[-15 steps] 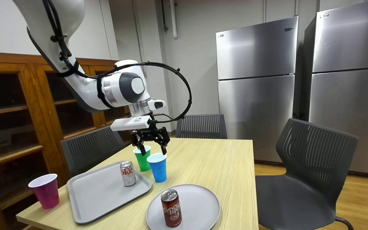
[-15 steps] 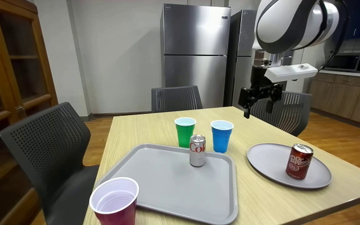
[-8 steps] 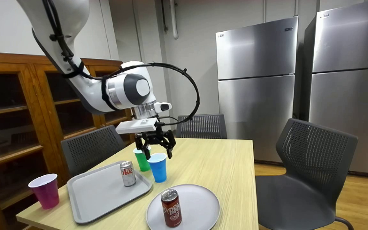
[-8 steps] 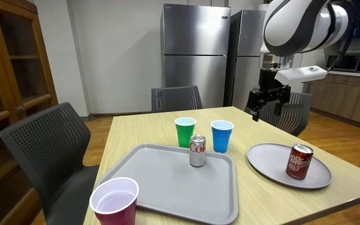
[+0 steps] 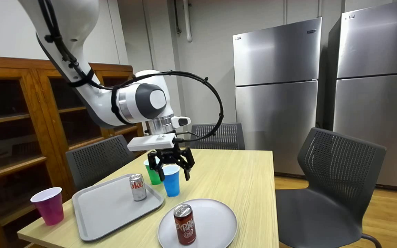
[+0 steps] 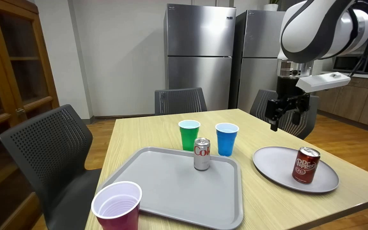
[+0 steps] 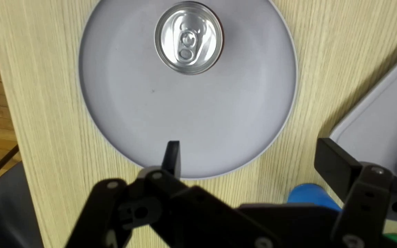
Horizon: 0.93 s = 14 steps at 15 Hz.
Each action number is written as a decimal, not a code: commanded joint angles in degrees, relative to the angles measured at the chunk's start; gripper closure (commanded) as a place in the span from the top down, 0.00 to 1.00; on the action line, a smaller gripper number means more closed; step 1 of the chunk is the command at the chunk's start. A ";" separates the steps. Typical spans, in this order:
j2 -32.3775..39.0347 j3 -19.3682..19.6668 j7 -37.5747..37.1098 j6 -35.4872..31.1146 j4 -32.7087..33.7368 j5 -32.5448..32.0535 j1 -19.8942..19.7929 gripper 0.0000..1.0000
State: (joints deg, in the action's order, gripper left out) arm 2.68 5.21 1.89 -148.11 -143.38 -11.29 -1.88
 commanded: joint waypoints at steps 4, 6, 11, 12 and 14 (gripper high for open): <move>-2.91 1.00 3.25 -0.35 -3.99 -2.63 -1.97 1.00; -2.75 1.50 3.35 -0.50 -4.58 -4.15 -2.44 1.00; -2.17 2.23 5.59 -1.61 -6.21 -4.15 -3.34 1.00; -2.08 2.29 5.86 -2.07 -6.52 -4.25 -3.48 1.00; -1.63 2.26 6.45 -3.55 -7.19 -3.99 -3.68 1.00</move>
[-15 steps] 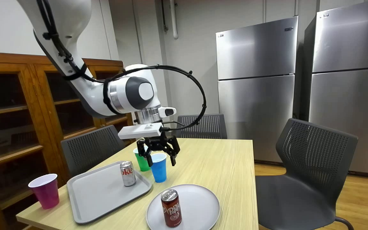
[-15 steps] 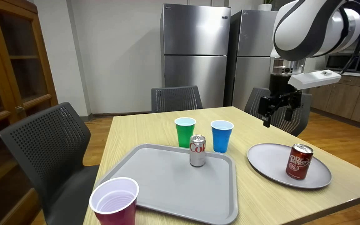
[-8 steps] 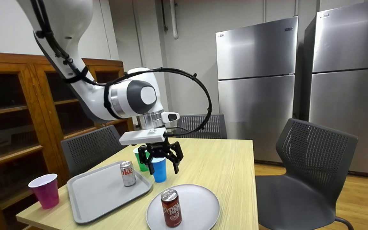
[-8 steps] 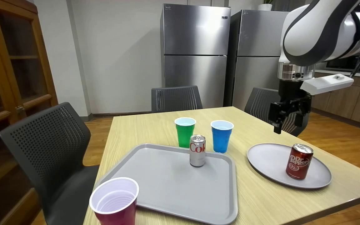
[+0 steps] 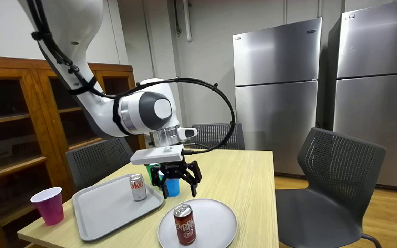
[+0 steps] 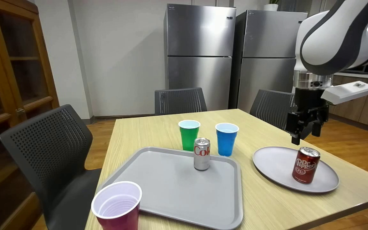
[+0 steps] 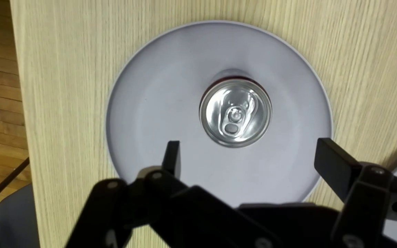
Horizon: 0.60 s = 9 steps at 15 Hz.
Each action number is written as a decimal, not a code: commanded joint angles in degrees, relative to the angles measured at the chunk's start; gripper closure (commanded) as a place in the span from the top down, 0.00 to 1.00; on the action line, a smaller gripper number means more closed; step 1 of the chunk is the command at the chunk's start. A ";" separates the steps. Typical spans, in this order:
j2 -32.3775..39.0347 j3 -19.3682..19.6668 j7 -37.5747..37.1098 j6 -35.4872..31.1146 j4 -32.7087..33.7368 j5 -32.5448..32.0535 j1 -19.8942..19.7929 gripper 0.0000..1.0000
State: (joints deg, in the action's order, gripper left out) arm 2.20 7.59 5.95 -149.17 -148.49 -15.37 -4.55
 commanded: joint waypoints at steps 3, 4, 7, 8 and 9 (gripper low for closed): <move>-0.47 -0.04 2.45 -5.10 -3.10 -0.06 -1.11 1.00; -0.14 -0.01 2.55 -5.86 -3.40 -0.04 -1.13 1.00; 0.89 0.09 2.81 -7.97 -4.08 -0.01 -1.19 1.00; 1.28 0.16 2.91 -8.57 -4.19 0.06 -1.23 1.00; 1.66 0.26 2.92 -8.95 -4.18 0.08 -1.26 1.00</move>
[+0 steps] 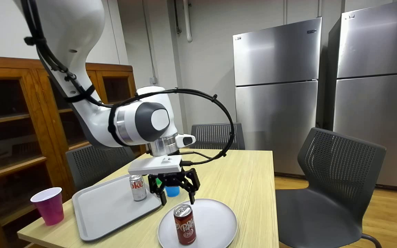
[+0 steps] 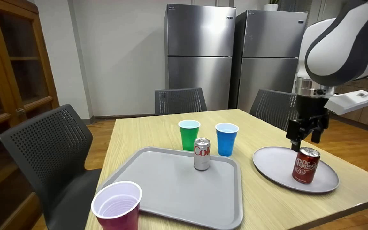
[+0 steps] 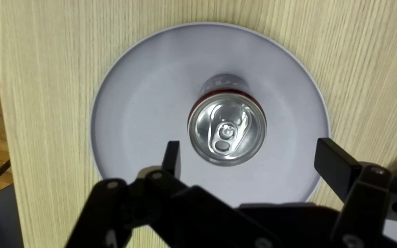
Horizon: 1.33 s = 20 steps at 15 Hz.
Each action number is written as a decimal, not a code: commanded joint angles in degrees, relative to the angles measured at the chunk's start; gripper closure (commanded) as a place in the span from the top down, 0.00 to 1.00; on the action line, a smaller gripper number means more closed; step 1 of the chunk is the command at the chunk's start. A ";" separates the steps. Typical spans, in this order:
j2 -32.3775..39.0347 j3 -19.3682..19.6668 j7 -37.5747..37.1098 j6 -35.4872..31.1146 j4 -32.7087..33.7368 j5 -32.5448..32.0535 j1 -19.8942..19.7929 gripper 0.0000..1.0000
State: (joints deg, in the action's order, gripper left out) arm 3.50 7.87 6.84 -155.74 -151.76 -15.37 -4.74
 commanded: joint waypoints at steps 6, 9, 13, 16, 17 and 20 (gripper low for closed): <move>2.44 0.62 1.88 -4.14 -0.75 -0.46 -1.34 1.00; 3.49 0.87 2.03 -4.96 -0.73 -0.56 -1.34 1.00; 4.76 1.37 1.84 -5.69 -0.52 -0.64 -1.35 1.00; 5.22 1.61 1.98 -5.92 -0.52 -0.43 -1.39 1.00; 5.23 1.63 2.10 -5.97 -0.54 -0.26 -1.42 1.00; 5.46 1.75 2.15 -6.17 -0.51 -0.24 -1.39 1.00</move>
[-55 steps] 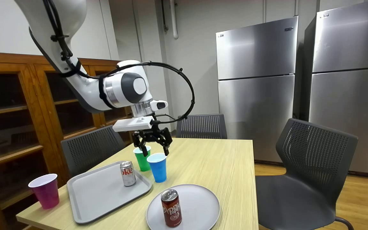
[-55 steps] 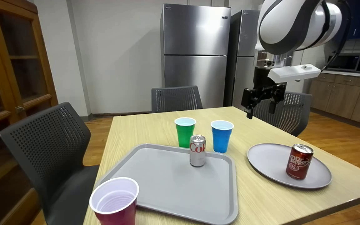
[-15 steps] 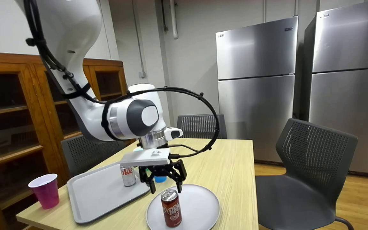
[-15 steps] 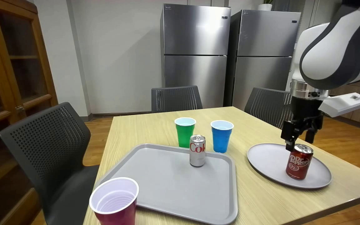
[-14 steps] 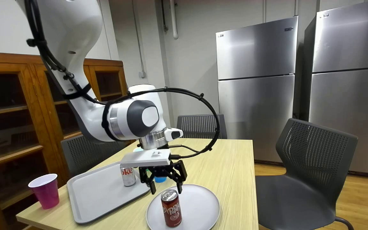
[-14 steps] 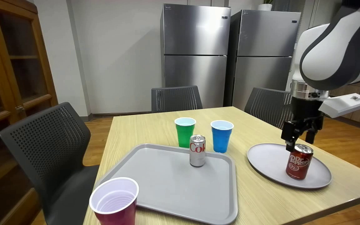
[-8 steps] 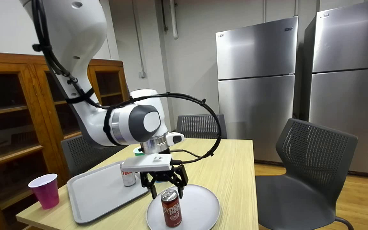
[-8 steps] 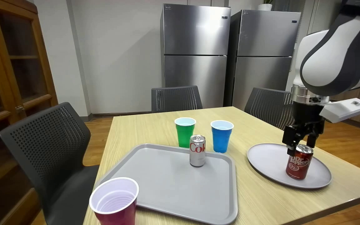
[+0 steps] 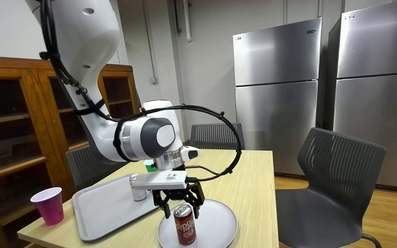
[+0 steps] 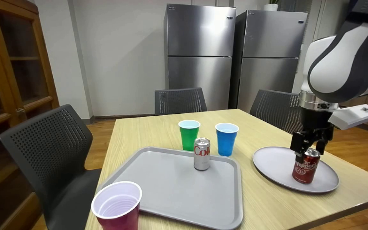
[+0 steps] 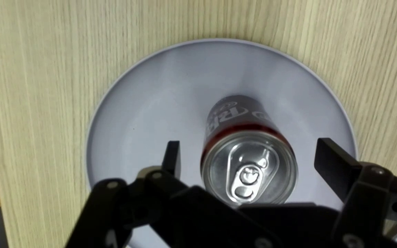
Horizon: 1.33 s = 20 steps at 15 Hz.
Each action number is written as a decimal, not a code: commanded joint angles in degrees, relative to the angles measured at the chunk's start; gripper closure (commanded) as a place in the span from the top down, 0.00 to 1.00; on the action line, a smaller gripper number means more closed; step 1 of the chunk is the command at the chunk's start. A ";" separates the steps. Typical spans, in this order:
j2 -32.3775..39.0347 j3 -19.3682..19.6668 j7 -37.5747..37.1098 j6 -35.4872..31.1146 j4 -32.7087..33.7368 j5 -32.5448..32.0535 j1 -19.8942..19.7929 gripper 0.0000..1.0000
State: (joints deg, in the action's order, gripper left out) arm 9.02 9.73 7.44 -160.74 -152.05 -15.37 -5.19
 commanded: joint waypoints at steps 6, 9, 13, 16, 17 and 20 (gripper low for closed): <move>-0.05 -0.09 1.59 -1.64 -0.34 -0.17 -0.97 0.66; -0.08 -0.10 1.73 -1.91 -0.35 -0.08 -1.03 0.40; -0.93 -0.12 1.88 -2.18 -0.74 -0.15 -1.00 0.38; -3.38 -0.58 2.96 -2.91 -1.55 0.30 -1.01 0.38; -4.44 -1.24 4.15 -2.28 -1.72 1.47 -1.21 0.38; -7.02 -2.21 6.18 -1.32 -1.99 3.03 -0.99 0.38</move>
State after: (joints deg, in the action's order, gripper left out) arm 7.28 9.29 9.87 -162.97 -152.11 -14.52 -5.21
